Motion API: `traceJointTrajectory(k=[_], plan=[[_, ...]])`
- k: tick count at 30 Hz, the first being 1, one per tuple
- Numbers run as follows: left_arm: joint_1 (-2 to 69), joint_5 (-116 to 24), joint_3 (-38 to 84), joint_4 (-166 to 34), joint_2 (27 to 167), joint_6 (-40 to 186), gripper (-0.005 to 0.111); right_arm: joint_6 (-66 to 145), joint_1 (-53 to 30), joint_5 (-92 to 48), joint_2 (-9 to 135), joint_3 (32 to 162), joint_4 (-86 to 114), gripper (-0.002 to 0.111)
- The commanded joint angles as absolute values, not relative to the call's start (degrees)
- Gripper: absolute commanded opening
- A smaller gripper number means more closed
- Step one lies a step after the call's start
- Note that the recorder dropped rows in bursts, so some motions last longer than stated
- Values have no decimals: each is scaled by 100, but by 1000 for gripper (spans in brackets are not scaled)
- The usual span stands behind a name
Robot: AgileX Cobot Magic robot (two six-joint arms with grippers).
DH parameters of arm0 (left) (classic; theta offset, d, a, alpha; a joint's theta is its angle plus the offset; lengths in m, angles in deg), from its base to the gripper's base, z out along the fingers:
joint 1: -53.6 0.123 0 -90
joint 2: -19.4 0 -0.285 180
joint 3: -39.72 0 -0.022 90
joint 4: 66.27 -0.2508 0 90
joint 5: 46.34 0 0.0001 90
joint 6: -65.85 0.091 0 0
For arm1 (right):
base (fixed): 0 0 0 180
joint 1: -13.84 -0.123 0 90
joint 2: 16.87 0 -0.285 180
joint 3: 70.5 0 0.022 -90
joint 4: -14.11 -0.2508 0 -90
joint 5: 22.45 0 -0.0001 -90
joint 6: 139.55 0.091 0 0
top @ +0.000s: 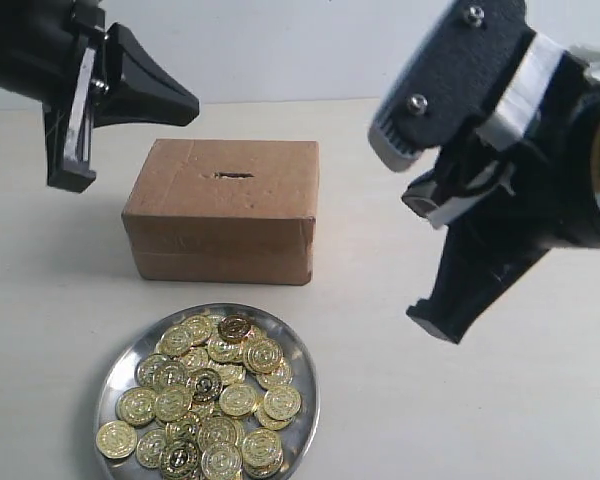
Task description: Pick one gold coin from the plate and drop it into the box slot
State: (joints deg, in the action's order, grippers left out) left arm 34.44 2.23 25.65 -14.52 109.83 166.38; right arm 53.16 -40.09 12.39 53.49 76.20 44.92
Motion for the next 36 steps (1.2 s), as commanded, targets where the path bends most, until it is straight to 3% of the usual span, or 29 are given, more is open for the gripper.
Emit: traceJointTrajectory(k=[1,10,23,29,36], plan=[[3417,-266,1688,-839,10244,17038,0,5696,-4018,731,4842,7004,4653,0],[3417,-291,572,-758,9079,16933,0,6285,-4018,895,4333,6776,4115,0],[3417,-283,497,-743,8860,16933,0,6312,-3991,869,4000,6776,4071,0],[3467,-283,497,-743,8267,16933,0,6312,-3205,723,3192,6776,3803,0],[4067,-283,242,-720,6810,16933,0,6312,-1536,718,2050,6776,3803,0]])
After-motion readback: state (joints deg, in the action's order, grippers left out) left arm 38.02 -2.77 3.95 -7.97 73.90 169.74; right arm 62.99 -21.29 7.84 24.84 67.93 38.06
